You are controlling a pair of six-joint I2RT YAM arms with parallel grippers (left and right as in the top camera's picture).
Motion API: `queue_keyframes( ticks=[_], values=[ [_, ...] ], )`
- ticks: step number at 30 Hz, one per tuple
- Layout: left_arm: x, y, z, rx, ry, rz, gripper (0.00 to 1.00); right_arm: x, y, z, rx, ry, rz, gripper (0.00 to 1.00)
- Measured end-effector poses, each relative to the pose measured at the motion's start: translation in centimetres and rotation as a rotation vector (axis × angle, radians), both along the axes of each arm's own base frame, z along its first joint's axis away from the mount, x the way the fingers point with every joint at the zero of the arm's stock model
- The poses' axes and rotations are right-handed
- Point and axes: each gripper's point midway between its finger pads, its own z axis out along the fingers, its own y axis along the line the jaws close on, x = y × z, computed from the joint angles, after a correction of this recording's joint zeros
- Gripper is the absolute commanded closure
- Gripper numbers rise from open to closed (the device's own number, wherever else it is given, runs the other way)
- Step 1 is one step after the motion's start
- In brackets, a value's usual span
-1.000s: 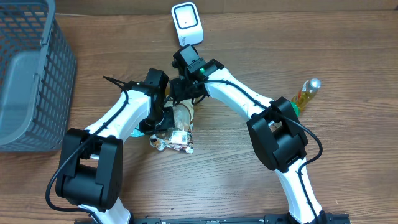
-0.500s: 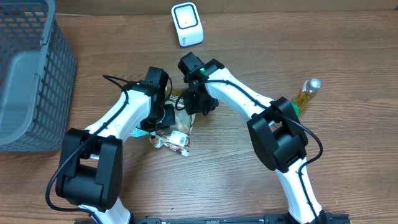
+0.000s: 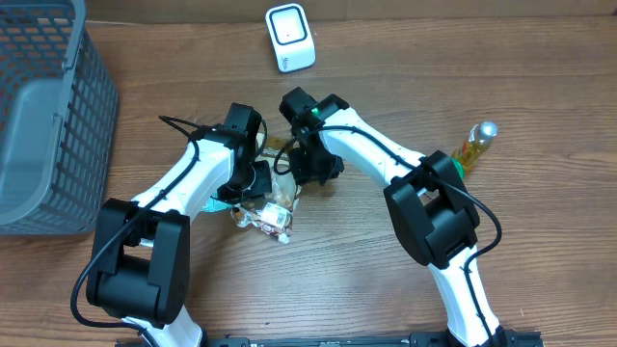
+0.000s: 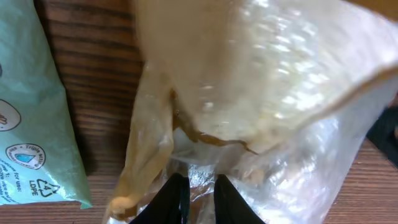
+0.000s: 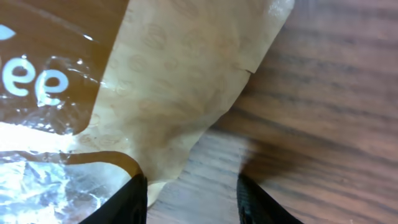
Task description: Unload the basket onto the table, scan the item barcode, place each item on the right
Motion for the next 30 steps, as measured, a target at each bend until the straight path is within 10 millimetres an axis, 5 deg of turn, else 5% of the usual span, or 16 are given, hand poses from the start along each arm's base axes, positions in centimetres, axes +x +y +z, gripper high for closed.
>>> queue_keyframes(
  ticks=[6,11,15,25,30],
  values=[
    [0.0,0.0,0.0,0.000,0.000,0.000,0.81,1.9,0.0,1.3,0.019,-0.032,-0.032,0.78],
    [0.0,0.0,0.0,0.000,-0.001,0.000,0.83,8.5,1.9,6.1,0.212,-0.202,-0.086,0.92],
    [0.0,0.0,0.0,0.000,-0.001,0.000,0.82,10.7,4.0,7.5,0.344,-0.280,-0.077,0.92],
    [0.0,0.0,0.0,0.000,0.000,0.000,0.81,6.4,8.3,3.9,0.379,-0.231,0.026,0.92],
    [0.0,0.0,0.0,0.000,0.000,0.000,0.82,4.8,8.1,2.2,0.354,-0.193,0.034,0.93]
  ],
)
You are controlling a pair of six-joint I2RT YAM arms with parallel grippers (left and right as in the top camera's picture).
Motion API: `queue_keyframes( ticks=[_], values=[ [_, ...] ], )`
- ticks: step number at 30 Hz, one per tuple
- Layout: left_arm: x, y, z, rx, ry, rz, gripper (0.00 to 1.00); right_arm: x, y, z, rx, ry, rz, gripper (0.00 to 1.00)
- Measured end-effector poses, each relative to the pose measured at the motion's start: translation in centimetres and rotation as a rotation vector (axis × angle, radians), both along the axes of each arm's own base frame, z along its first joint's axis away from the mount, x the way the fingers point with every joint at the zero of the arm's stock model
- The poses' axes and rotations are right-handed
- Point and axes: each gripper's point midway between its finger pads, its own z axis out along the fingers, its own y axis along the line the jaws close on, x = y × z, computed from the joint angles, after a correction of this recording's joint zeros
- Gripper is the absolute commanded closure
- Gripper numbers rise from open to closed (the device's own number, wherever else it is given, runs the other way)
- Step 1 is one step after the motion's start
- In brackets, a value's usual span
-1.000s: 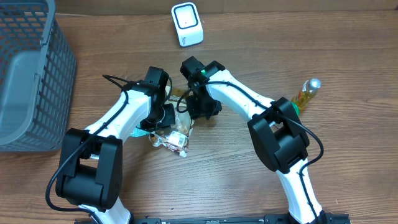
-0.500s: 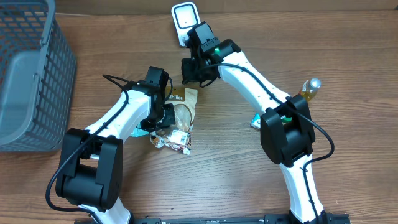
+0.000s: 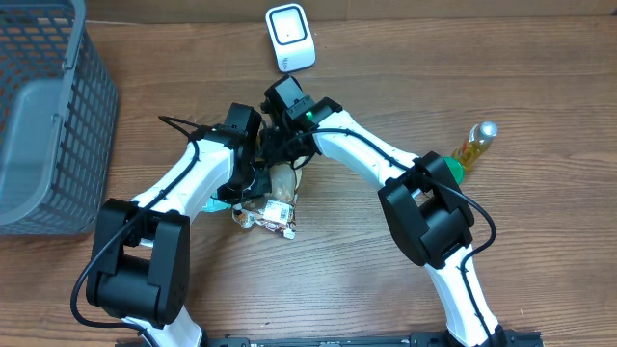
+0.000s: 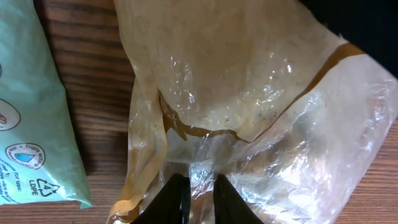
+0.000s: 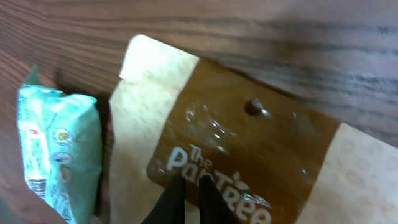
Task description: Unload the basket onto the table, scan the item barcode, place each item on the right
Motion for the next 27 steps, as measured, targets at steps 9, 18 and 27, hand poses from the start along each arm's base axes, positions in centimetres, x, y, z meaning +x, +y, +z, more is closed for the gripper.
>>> queue_keyframes(
  ticks=[9,18,27],
  values=[
    [0.1,0.0,0.0,-0.001,-0.003,0.000,0.81,-2.8,-4.3,-1.7,-0.185,0.132,-0.034,0.95],
    [0.6,-0.2,0.1,-0.007,-0.025,0.000,0.76,-6.8,-7.7,-2.5,-0.334,0.289,-0.030,0.92],
    [0.7,-0.2,0.1,-0.008,-0.029,0.000,0.71,-10.4,-9.8,-2.3,-0.440,0.428,-0.051,0.85]
  ],
)
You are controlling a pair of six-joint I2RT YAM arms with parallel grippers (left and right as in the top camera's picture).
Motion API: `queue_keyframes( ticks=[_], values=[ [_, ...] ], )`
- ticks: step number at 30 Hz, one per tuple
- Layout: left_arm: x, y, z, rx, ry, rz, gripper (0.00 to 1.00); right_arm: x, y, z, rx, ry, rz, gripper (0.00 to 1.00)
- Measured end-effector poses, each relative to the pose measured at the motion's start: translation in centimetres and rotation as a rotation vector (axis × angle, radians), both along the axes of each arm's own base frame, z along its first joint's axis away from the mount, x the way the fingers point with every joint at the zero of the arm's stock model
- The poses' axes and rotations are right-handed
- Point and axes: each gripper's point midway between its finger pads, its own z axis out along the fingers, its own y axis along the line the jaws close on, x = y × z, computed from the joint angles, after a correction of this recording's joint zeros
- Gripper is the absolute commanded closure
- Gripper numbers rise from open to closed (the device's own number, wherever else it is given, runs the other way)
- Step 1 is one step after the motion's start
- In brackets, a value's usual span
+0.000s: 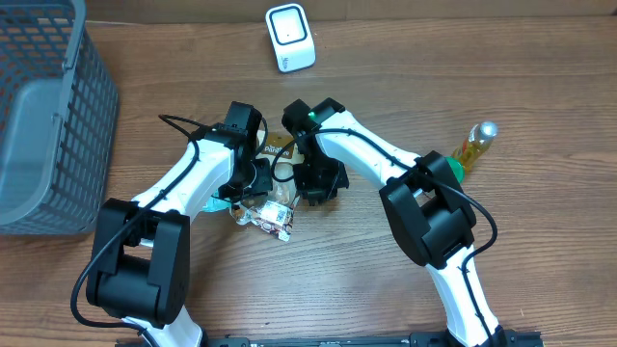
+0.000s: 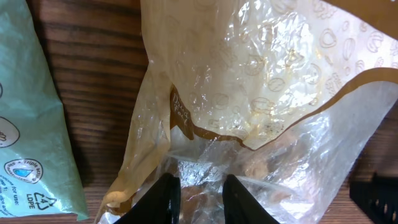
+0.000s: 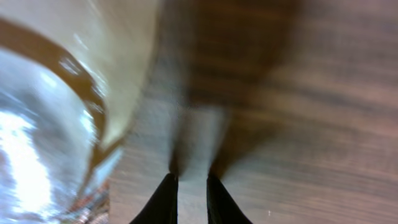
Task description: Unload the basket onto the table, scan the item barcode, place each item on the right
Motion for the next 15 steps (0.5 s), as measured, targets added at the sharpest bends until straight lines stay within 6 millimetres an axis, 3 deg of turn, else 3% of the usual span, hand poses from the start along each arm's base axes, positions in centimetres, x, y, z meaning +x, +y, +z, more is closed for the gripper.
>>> queue_keyframes(
  ticks=[8,11,15],
  values=[
    [-0.7,0.3,0.1,0.009,0.029,-0.010,0.64,-2.5,-1.4,1.1,-0.086,0.095,0.009,0.90],
    [-1.0,0.9,0.7,0.019,0.063,-0.009,0.65,-1.2,-1.0,2.8,-0.067,0.073,-0.005,0.90],
    [0.3,2.0,3.2,0.018,0.060,0.027,0.60,2.7,0.6,5.3,0.026,-0.051,-0.030,0.89]
  ],
)
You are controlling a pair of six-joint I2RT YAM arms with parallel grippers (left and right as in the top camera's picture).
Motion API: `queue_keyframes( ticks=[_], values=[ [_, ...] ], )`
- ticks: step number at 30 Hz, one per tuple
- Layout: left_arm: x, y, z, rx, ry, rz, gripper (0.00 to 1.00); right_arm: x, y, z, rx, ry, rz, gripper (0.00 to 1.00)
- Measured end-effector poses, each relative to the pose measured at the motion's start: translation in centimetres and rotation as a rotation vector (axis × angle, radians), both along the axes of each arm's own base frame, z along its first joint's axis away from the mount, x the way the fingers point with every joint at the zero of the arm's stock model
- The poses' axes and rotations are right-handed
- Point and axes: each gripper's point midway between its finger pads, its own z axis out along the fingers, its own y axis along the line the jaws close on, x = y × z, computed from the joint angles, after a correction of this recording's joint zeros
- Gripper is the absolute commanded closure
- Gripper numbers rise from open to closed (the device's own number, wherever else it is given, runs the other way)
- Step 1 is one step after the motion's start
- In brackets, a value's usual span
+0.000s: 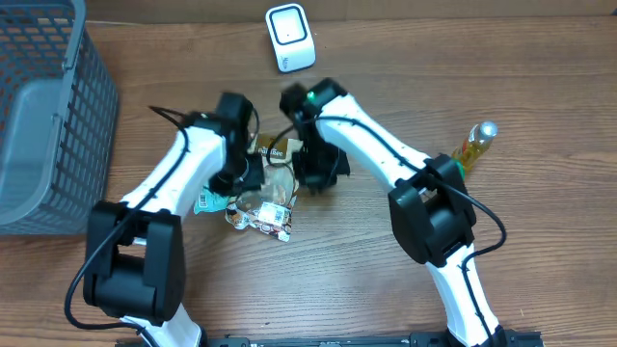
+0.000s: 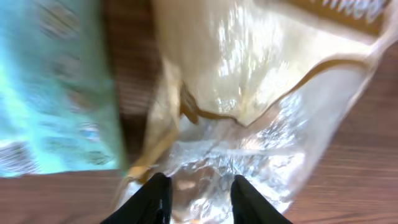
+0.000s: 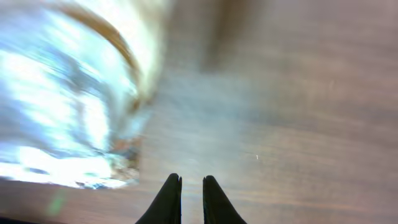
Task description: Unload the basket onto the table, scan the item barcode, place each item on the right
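The item is a crinkly clear bag with a tan and brown top (image 1: 273,162), lying flat on the table between both arms. In the left wrist view the bag (image 2: 249,93) fills the frame, and my left gripper (image 2: 199,202) is open with its fingers either side of the clear end. My right gripper (image 3: 189,193) is shut on nothing, over bare wood just right of the bag (image 3: 68,118). In the overhead view my left gripper (image 1: 241,176) and right gripper (image 1: 313,178) flank the bag. The white scanner (image 1: 290,37) stands at the back.
A teal packet (image 1: 206,200) lies against the bag's left side, also the teal packet (image 2: 50,87) in the left wrist view. A grey mesh basket (image 1: 48,106) fills the far left. A yellow bottle (image 1: 475,143) lies at the right.
My left gripper's fingers stand wider apart over the bag's clear end, and the left arm has shifted a little left. The right gripper stays shut beside the bag.
First my left gripper was shut on the bag's clear end and the right one open at its tan edge. Then the right gripper was shut over the brown label. Later it sat shut right of the bag while the left fingers loosened; now the left is open.
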Motion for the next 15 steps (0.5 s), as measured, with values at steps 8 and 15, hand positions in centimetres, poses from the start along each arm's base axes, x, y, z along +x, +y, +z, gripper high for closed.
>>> queue_keyframes(
  ticks=[8,15],
  values=[
    [-0.3,1.4,2.8,0.010,0.052,0.024,0.96,7.0,4.6,1.0,0.199,-0.285,-0.007,0.96],
    [-1.7,1.6,2.8,0.020,0.105,0.024,0.96,10.0,9.8,1.5,0.356,-0.480,0.037,0.96]
  ],
)
